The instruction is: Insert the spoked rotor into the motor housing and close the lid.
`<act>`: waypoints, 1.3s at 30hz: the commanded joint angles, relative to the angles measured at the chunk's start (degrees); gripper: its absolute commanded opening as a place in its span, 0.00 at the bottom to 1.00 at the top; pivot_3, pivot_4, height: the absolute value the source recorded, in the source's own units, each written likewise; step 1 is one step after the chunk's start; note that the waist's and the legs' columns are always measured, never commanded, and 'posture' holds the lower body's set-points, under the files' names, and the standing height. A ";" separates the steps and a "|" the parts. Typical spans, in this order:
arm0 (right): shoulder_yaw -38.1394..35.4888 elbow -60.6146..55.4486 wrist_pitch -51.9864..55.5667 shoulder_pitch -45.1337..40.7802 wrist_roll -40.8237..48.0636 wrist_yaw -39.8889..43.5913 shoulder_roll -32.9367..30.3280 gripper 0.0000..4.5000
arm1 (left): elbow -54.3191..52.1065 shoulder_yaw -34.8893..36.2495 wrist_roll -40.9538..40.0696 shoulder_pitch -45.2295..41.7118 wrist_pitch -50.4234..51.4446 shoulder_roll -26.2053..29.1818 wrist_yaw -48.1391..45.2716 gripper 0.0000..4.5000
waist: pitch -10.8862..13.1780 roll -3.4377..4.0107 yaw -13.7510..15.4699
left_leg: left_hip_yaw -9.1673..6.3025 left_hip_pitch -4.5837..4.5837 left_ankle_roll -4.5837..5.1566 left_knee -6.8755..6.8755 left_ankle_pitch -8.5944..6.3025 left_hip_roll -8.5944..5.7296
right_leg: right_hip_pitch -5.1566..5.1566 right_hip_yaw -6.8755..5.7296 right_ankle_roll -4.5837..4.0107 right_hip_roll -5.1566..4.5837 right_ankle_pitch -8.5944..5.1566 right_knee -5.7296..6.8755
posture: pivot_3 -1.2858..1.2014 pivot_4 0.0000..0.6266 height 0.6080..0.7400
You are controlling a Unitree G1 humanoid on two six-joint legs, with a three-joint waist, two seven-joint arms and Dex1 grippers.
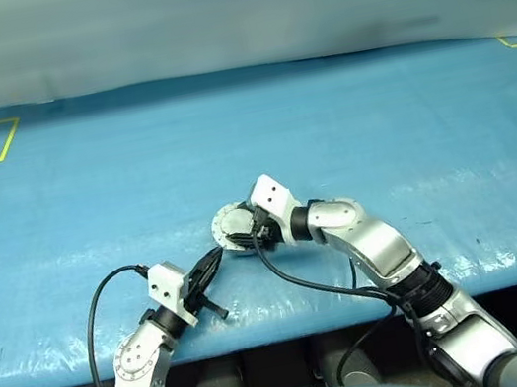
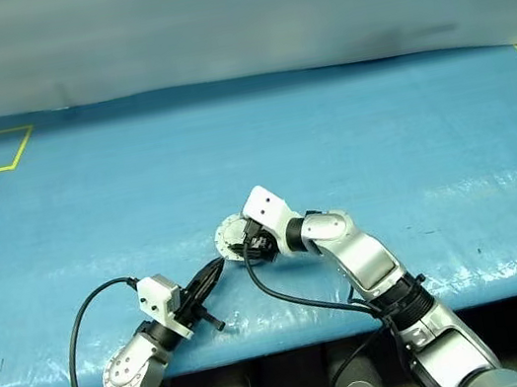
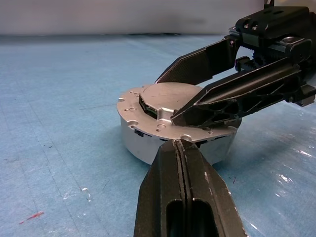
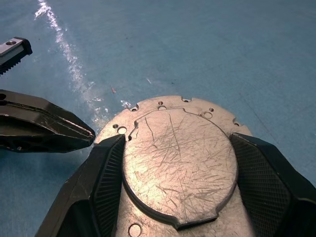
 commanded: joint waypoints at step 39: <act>1.05 5.08 -3.55 -0.85 -3.55 3.09 -0.83 0.67 | -2.63 -0.36 -0.65 -0.80 1.87 0.56 1.43 0.00 | -0.06 0.09 -0.05 | 0.00 0.04 -0.01 -0.01 -0.01 0.02 | 0.01 0.00 -0.01 -0.01 -0.01 0.01 | 0.52 0.24 1.00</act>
